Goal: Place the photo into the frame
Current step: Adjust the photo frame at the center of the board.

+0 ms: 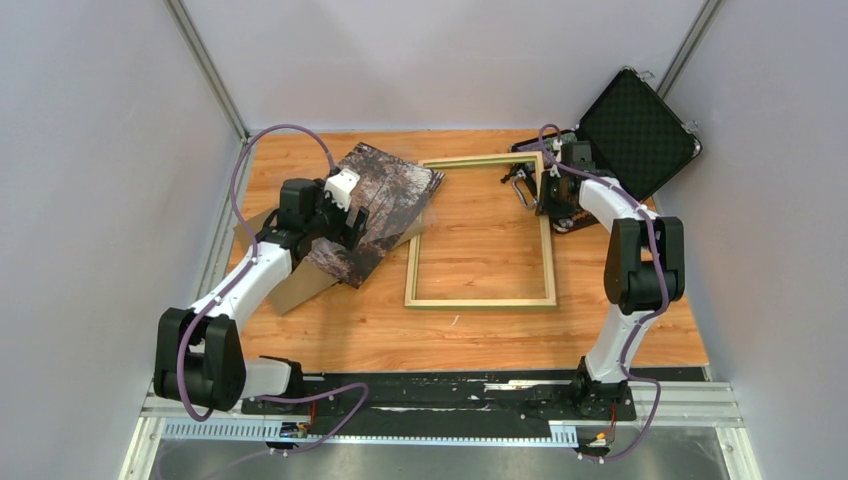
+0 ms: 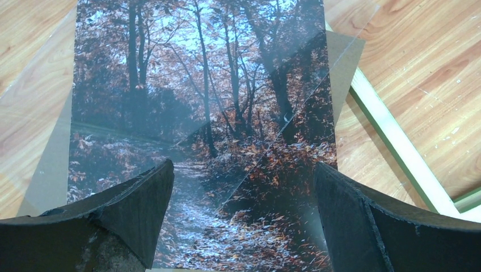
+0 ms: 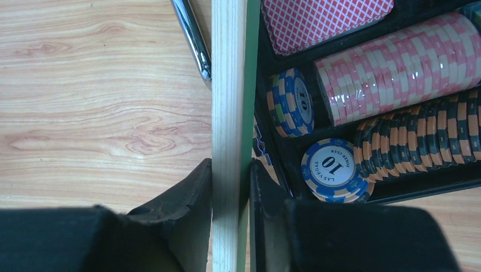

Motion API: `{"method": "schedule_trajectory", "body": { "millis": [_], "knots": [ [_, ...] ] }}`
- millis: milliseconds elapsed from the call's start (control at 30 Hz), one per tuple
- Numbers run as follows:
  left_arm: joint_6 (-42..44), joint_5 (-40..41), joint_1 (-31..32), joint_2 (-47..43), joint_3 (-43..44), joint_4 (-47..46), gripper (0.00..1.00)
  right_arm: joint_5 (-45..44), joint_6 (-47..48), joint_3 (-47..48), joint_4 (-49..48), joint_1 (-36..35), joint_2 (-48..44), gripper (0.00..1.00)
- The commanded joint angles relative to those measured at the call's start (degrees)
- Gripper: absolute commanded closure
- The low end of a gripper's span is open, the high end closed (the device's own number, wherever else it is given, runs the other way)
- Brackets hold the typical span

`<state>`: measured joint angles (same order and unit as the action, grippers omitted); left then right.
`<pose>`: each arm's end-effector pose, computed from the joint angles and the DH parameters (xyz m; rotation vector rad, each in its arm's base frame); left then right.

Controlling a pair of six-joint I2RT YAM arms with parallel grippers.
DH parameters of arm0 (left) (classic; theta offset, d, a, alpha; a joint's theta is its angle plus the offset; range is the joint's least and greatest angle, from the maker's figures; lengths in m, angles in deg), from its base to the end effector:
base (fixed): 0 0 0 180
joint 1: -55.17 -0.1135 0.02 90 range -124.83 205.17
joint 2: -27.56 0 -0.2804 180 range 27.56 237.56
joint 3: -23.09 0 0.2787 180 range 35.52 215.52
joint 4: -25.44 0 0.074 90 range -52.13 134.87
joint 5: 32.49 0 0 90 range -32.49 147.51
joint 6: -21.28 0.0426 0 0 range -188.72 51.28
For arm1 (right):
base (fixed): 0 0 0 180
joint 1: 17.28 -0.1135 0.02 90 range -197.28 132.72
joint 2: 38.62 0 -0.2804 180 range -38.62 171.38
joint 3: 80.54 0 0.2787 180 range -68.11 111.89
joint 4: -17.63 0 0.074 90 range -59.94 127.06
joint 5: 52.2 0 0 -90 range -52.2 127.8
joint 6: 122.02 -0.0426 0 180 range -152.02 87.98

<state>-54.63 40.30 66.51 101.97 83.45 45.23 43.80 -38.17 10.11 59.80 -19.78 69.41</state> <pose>0.3017 -0.0734 0.2521 0.6393 2.0488 -0.2962 0.4311 0.0233 0.1966 0.0460 2.6130 0.1902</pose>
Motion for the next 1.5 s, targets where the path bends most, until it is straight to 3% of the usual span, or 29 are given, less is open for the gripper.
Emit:
{"method": "schedule_trajectory", "body": {
  "millis": [0,467,700,900,1200,1467],
  "knots": [
    [1.0,1.7,0.2,-1.6,-0.5,-2.5,0.00,-2.7,0.4,-1.0,-2.1,0.3,-1.8,0.84],
    [0.3,1.4,0.2,-0.2,-0.9,-4.2,0.00,-3.4,1.2,-9.2,-6.3,7.1,-8.9,0.83],
    [-0.1,1.8,0.2,0.9,-0.7,-4.9,0.00,-3.6,2.0,-11.3,-7.6,7.2,-8.3,0.49],
    [-0.4,3.3,0.2,0.9,-0.9,-5.3,0.00,-4.3,3.6,-9.4,-8.0,7.2,-9.0,0.29],
    [-2.6,5.3,-1.7,3.0,3.3,-2.0,0.00,-1.4,6.8,-4.5,-7.5,3.5,-14.8,0.16],
    [-2.3,0.3,-9.0,6.8,9.4,5.6,0.00,5.4,8.9,4.1,-7.3,-12.2,-11.3,0.11]
  ]
}}
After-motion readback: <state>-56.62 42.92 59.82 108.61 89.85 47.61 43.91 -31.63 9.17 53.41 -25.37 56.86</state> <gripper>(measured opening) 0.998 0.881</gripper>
